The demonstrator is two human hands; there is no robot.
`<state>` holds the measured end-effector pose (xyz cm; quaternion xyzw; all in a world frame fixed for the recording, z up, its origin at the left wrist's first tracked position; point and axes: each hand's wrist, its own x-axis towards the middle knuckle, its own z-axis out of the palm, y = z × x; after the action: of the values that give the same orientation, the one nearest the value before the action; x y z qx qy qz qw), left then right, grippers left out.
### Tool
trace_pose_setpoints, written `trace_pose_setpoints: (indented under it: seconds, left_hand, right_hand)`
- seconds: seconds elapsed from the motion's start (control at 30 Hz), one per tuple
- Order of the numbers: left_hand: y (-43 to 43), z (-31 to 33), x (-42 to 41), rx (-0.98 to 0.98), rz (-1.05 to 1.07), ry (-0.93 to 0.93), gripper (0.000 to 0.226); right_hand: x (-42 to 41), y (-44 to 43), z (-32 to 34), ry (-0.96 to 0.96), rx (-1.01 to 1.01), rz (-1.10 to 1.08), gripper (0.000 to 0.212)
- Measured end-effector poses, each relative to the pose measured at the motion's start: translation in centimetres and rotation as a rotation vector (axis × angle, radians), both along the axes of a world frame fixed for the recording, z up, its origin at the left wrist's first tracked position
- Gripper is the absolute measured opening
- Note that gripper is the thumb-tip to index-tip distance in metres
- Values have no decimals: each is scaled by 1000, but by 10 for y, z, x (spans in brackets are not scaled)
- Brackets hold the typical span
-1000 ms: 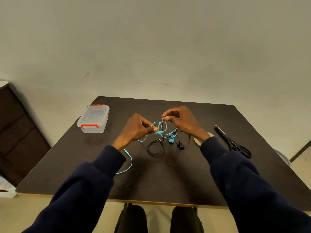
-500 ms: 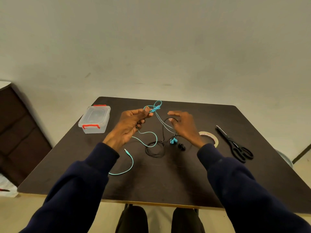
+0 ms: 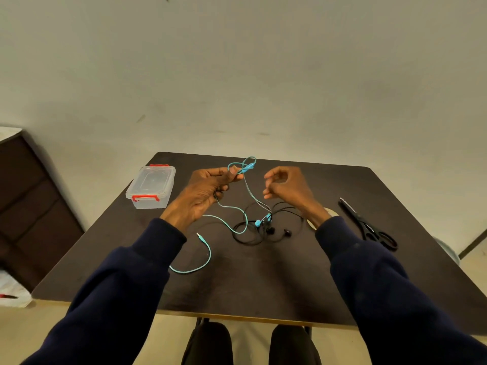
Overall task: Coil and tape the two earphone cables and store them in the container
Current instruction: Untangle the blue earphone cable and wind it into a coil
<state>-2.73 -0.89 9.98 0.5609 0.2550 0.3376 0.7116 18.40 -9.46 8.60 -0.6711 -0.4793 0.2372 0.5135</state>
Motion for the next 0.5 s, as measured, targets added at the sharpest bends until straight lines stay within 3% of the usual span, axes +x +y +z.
trace_pose_setpoints:
  seconds: [0.07, 0.23, 0.33, 0.5]
  left_hand:
    - [1, 0, 0, -7, 1, -9, 25]
    - [0, 6, 3, -16, 27, -102, 29]
    - [2, 11, 3, -23, 30, -146, 33]
    - [2, 13, 3, -12, -30, -143, 33]
  right_hand:
    - [-8, -1, 3, 71, -20, 174, 17]
    - [-3, 1, -5, -200, -190, 452, 21]
    - [-6, 5, -8, -223, -191, 394, 29]
    - [-15, 12, -13, -350, -248, 343, 61]
